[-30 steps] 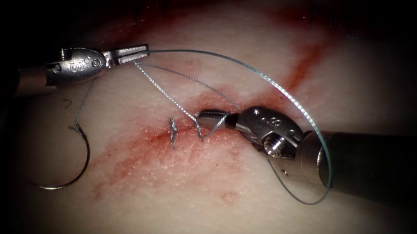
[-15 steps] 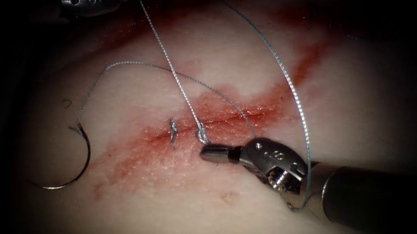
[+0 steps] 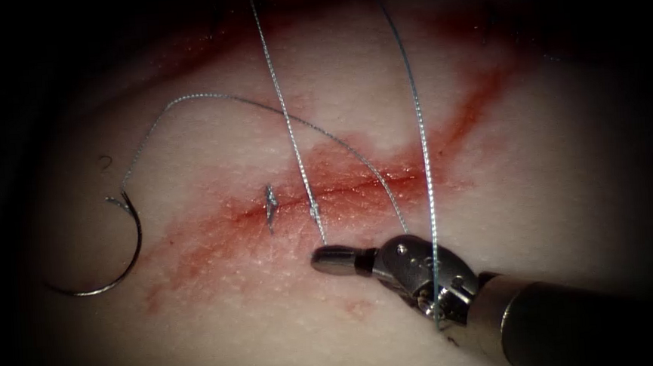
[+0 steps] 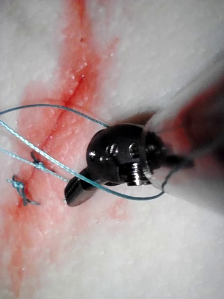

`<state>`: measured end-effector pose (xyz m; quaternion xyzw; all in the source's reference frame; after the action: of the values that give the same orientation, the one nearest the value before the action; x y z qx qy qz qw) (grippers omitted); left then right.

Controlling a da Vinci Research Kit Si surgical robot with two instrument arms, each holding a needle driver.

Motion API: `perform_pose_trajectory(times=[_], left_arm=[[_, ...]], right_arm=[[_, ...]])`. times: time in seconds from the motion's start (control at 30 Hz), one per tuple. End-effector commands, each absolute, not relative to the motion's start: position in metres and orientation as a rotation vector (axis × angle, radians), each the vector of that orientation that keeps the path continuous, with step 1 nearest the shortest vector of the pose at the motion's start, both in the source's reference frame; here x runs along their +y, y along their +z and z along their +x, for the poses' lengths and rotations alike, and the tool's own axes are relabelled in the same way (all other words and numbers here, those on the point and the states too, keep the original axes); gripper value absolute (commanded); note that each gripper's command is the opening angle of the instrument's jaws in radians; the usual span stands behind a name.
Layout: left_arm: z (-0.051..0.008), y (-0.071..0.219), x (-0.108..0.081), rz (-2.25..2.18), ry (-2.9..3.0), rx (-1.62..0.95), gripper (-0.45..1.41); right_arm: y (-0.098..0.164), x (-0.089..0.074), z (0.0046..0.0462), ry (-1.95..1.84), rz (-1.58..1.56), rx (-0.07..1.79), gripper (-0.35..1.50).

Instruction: Wound Closure

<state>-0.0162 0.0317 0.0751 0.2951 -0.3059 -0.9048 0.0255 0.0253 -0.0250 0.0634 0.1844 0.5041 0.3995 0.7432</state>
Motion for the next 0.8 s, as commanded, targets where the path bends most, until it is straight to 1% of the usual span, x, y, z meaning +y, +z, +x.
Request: perform_pose_trajectory(times=[0.03,0.3,0.57,0.8], left_arm=[[-0.0166,0.0754,0.0323,0.897,-2.792,-0.962,-0.45],[-0.0163,0.0748,0.0337,0.849,-2.779,-1.068,-0.45],[-0.0166,0.0747,0.0343,0.800,-2.764,-1.081,-0.45],[-0.0165,0.0746,0.0344,0.797,-2.766,-1.080,-0.45]], right_arm=[[0.0639,-0.0254,0.0260,0.875,0.408,1.107,-0.35],[0.0641,-0.0259,0.0261,0.864,0.411,1.088,-0.35],[0.0668,-0.0306,0.0258,0.768,0.418,0.933,-0.35],[0.0670,-0.0334,0.0254,0.733,0.433,0.892,-0.35]])
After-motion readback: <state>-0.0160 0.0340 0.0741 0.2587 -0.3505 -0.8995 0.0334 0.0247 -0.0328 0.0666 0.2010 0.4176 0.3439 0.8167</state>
